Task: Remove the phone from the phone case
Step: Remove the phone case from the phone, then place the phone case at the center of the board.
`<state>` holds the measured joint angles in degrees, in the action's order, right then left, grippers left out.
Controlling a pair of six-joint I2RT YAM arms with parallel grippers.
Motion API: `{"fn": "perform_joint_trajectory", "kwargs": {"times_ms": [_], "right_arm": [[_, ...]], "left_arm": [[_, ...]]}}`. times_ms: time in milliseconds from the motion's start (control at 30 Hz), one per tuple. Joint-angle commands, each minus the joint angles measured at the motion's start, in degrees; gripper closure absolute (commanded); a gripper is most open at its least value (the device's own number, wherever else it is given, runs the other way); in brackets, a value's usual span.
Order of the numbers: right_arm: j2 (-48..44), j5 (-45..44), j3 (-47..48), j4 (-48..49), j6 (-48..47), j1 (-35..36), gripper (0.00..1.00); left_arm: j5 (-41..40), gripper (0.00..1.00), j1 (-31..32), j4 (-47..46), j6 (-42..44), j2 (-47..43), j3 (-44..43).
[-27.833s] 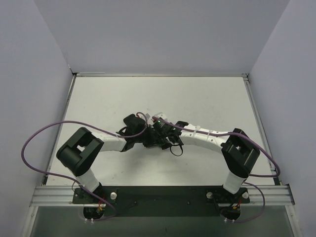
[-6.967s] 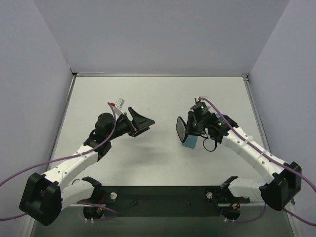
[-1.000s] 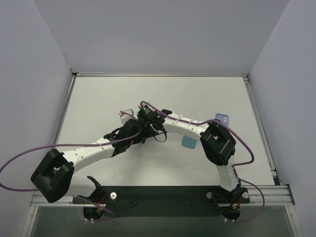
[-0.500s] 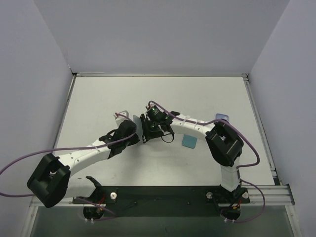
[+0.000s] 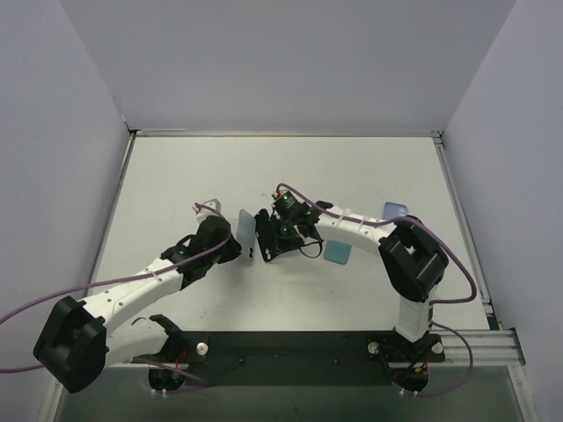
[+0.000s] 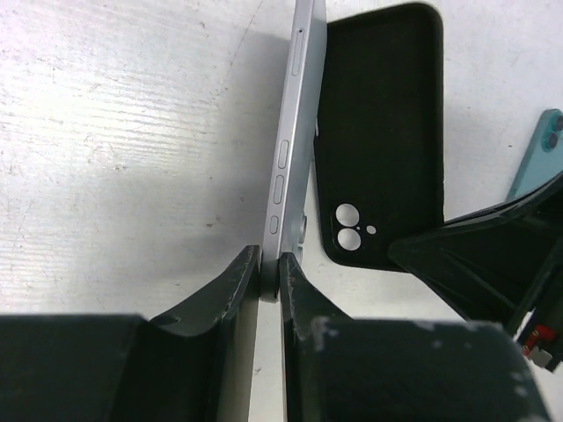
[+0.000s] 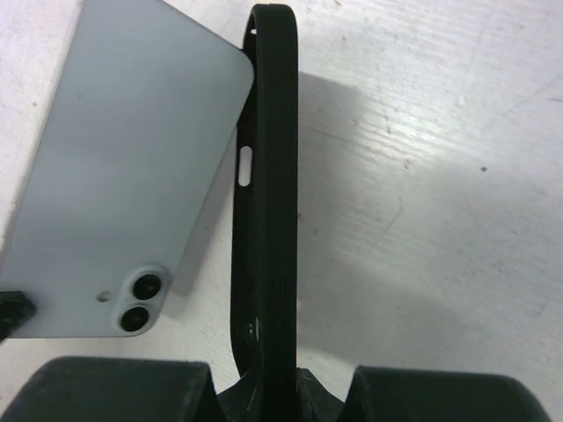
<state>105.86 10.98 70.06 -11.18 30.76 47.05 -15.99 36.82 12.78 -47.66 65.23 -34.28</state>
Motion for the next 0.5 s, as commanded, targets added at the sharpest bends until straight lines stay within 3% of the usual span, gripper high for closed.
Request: {"fn": "perform_joint_trajectory", "kwargs": {"times_ms": [0,267,467], "right_arm": [[-4.5,1.1,-4.0,-7.8,-2.0,-3.4,1.0],[-8.6,3.3,-6.7,-3.1,0.3,-10.6,1.0],[-6.9,4.4,-2.0,-0.9,1.0,-14.6,1.0]], "left_arm": [[-3.7,1.0,-2.3,1.6,-2.3,-4.7,-0.6],[3.0,1.0,-6.7,-1.0,-1.1,-8.0,-2.5],[11.0,1.0,-10.5,-5.6,-2.2,-6.1,-0.1]]}}
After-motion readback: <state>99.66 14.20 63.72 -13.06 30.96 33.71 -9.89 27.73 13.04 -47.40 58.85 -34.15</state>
